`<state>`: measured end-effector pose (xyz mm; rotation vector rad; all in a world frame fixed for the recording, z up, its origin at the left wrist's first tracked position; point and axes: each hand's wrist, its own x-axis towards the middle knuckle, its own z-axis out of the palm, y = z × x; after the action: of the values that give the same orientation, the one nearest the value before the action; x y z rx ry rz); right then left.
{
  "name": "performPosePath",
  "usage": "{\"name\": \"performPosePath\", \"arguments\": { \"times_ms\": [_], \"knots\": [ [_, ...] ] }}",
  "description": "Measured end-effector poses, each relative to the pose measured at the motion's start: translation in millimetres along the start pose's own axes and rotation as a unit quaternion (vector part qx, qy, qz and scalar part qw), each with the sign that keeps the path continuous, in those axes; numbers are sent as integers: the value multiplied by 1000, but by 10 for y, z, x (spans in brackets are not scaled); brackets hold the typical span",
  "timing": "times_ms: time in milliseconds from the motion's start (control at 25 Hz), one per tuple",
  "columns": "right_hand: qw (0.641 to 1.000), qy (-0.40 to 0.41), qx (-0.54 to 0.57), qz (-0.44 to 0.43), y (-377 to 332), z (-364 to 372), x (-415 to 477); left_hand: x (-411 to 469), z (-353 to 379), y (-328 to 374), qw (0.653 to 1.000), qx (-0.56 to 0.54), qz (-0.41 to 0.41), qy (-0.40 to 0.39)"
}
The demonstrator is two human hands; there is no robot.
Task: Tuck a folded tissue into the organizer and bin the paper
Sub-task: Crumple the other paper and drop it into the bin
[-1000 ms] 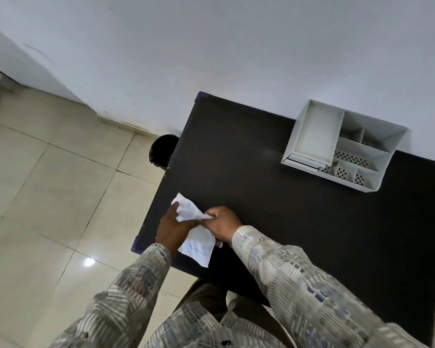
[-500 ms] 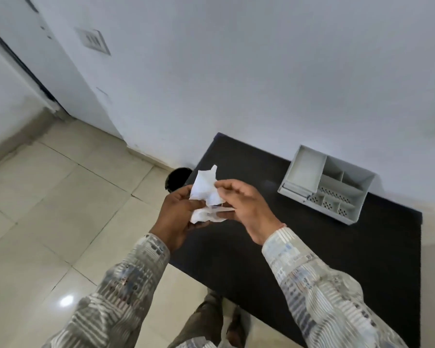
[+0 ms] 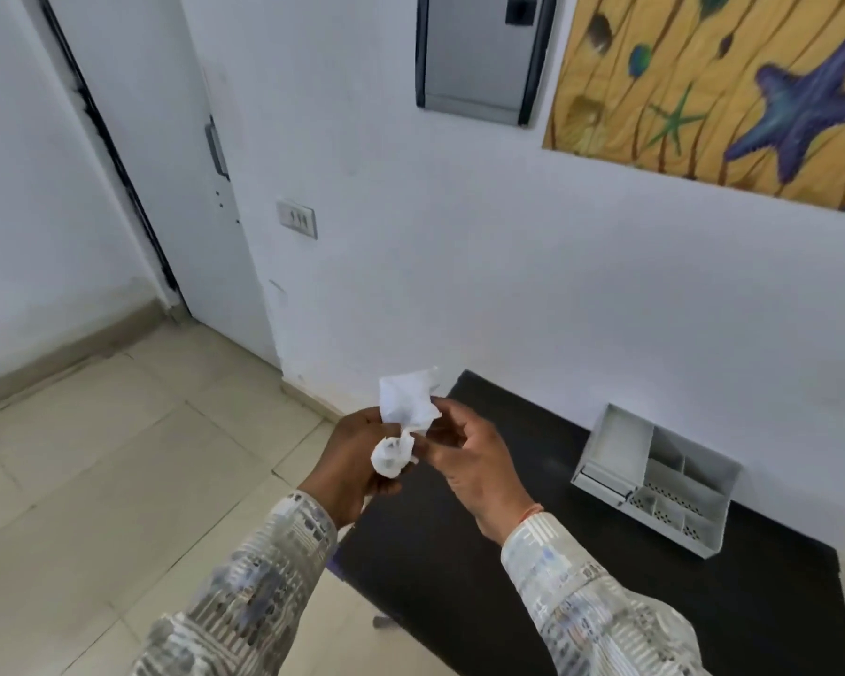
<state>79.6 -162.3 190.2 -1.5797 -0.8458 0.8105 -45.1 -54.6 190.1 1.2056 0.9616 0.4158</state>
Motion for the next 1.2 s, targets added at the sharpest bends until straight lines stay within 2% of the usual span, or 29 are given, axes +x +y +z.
{"name": "performPosePath", "arguments": {
  "times_ms": [200,280,400,520,640,800,960,1200],
  "knots": [
    [996,77,19,28,-271,738,469,287,-773,343,997,-1,47,-56],
    [990,110,57,60,-369,1095,658,440,-1204,496,991,-4,85,-100],
    [980,157,83,86,-458,1539,933,671,-1711,689,981,-9,97,-167],
    [979,185,47,69,-486,1894,1147,951,-1945,777,989,22,103,-106],
    [980,189,28,63,-507,2093,1355,1286,-2020,853,994,22,79,-68],
    [985,154,64,47,-431,2049,1674,1827,-1964,949,995,38,54,-74],
    [974,220,-33,43,-72,1988,2201,2417,-1836,973,991,73,22,-112],
    [935,324,105,95,397,1813,3066,3447,-1743,970,981,73,-69,-163]
  ]
}}
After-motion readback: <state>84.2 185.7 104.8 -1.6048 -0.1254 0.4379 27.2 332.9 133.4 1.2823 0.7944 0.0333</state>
